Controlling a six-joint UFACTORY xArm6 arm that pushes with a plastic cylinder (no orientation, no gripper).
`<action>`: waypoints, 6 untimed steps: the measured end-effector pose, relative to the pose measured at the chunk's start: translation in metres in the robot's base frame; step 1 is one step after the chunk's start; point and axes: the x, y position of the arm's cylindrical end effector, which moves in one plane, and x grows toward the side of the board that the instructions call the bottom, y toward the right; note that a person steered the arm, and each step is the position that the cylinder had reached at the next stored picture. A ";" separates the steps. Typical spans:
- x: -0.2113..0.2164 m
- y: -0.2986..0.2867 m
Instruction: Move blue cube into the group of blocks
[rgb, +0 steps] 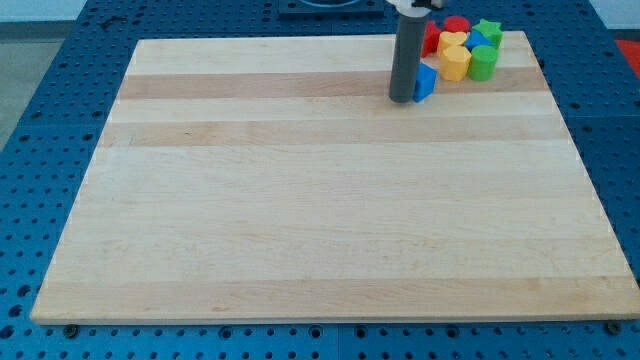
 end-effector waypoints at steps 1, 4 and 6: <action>-0.006 0.005; -0.018 0.026; -0.027 0.028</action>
